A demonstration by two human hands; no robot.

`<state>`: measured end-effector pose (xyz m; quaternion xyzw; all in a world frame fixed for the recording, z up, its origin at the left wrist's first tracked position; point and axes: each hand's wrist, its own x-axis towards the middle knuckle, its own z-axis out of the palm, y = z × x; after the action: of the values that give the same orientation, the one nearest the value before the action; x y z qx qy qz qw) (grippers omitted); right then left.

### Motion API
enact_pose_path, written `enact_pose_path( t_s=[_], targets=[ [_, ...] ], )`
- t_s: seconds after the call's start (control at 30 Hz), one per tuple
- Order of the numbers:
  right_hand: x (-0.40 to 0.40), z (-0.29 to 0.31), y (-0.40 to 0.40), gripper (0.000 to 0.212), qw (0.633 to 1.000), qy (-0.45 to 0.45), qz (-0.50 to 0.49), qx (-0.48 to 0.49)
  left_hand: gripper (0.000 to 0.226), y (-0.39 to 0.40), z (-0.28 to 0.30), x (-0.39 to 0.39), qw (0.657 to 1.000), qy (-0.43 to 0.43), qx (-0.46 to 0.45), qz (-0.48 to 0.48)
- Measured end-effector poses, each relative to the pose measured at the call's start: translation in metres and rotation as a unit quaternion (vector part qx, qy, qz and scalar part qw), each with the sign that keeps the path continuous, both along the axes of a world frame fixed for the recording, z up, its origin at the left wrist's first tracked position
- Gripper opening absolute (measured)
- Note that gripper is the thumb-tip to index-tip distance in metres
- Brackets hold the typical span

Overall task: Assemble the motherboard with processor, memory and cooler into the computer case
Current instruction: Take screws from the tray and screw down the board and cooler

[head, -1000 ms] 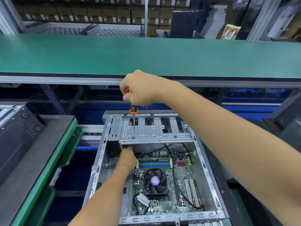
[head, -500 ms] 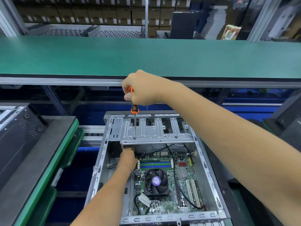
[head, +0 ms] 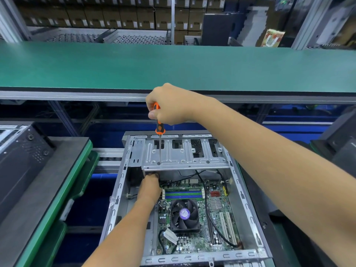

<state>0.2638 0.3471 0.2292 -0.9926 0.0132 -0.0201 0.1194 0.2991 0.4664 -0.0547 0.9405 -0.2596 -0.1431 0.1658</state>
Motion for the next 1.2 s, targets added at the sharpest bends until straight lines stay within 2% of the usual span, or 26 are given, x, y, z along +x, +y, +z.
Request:
enact_pose_path(
  t_s=[0.4,0.77,1.2],
  targets=[
    [-0.003,0.004,0.004,0.019,1.000,-0.021,-0.016,0.015,0.023,0.001,-0.001,0.000,1.000,-0.001,-0.023,-0.003],
    [0.000,0.002,0.016,0.027,0.999,-0.009,-0.029,-0.028,0.026,0.000,-0.007,0.004,0.999,0.020,-0.044,-0.014],
    [-0.002,0.002,0.009,0.024,0.999,-0.006,-0.033,-0.038,0.030,-0.002,-0.011,0.007,0.999,0.015,-0.033,-0.029]
  ],
)
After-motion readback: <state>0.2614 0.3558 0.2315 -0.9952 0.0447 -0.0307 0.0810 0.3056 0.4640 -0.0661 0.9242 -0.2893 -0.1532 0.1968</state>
